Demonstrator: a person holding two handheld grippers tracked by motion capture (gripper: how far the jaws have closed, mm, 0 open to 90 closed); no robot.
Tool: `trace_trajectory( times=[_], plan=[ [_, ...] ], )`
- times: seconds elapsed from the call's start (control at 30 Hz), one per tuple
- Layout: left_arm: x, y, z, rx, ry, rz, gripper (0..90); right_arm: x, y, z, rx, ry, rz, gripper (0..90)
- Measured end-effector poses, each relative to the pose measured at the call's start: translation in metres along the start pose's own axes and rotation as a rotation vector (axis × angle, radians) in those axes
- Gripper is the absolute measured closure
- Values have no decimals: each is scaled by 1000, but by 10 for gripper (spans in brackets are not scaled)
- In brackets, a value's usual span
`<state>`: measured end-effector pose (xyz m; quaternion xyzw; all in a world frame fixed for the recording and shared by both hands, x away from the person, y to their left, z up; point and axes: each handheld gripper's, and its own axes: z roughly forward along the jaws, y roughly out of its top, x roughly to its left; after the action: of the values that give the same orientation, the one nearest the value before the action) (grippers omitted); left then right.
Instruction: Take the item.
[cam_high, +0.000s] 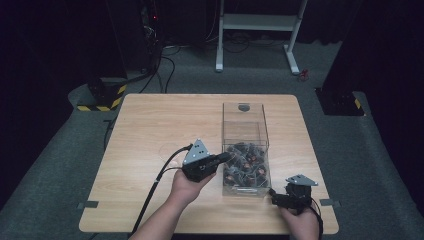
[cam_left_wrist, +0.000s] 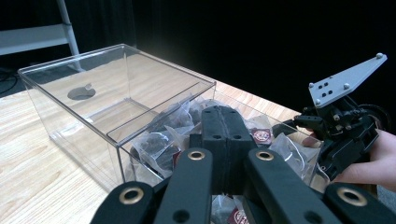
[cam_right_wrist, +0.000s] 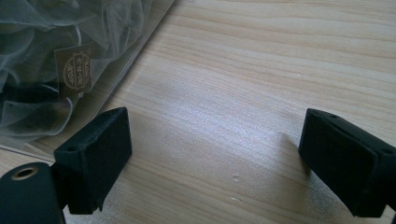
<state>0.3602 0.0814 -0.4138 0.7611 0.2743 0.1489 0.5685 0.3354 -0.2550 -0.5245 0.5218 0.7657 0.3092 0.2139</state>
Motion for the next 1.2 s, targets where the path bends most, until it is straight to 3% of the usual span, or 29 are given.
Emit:
trace_trajectory(
  times=[0.7, 1.2],
  plan=[
    [10, -2, -16, -12, 42, -1, 900, 0, 0, 0, 0, 1, -1, 93],
    [27, -6, -38, -26, 92, -13, 900, 0, 0, 0, 0, 1, 1, 94]
  ],
)
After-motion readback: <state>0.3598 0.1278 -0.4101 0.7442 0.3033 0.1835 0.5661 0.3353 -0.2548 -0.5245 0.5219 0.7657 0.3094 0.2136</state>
